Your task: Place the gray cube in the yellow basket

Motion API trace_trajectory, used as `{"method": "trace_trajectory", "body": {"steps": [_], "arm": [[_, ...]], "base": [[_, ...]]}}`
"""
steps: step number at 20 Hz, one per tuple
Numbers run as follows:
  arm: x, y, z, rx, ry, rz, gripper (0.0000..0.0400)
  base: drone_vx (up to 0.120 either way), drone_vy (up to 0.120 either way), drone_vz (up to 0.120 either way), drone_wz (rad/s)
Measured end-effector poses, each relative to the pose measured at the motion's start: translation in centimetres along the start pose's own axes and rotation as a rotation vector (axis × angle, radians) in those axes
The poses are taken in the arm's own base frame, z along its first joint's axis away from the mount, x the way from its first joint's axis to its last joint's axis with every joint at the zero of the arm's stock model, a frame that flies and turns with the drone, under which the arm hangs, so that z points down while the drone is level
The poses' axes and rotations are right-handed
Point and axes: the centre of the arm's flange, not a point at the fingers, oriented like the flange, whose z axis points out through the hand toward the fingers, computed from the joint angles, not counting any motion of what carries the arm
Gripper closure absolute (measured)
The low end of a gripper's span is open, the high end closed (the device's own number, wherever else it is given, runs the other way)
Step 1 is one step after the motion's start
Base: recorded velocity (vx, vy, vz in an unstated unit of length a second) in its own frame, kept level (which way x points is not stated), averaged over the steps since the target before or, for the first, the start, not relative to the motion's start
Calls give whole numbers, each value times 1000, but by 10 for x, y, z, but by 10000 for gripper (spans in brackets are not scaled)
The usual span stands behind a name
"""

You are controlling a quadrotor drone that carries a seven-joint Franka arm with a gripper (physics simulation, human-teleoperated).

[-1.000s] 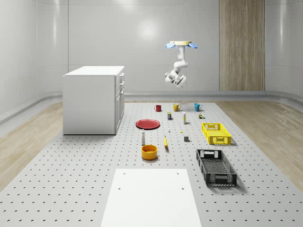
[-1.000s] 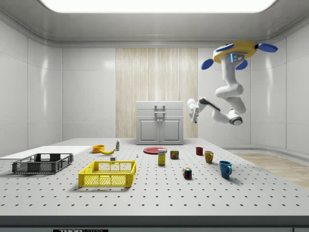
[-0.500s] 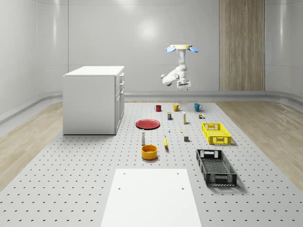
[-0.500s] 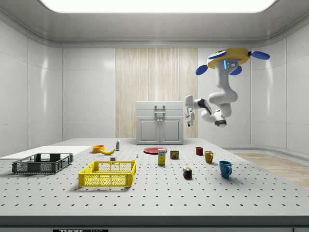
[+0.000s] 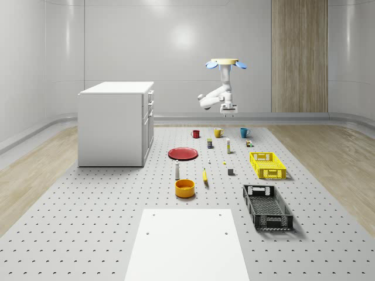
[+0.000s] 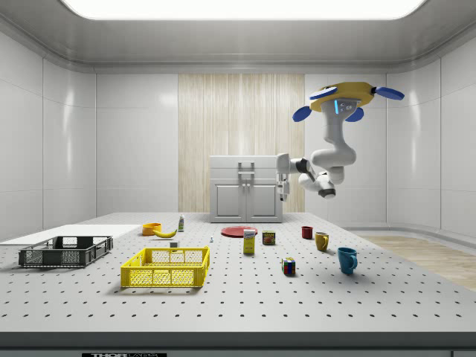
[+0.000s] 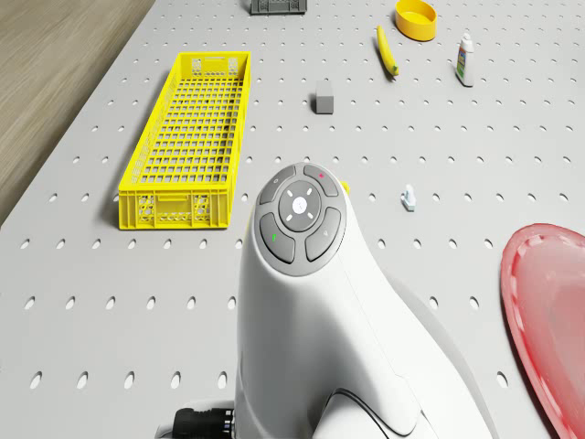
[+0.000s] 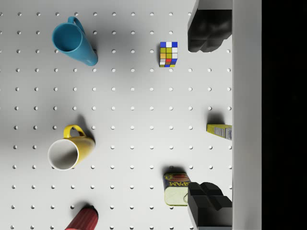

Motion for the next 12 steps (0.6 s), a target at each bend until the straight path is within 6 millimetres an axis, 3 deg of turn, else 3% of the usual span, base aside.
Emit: {"method": "trace_trajectory", "body": {"steps": [2,5,9,12], "arm": [[0,0,0,-4,4,0,0],[-1,-1,0,-8,8,0,0],[-1,-1,0,-10,11,0,0],[-1,-1,0,-11,12,0,0]], "base": [[120,0,-120,0],[120,-13,-13,0],[120,-120,0,0],[120,-13,-40,0]]}}
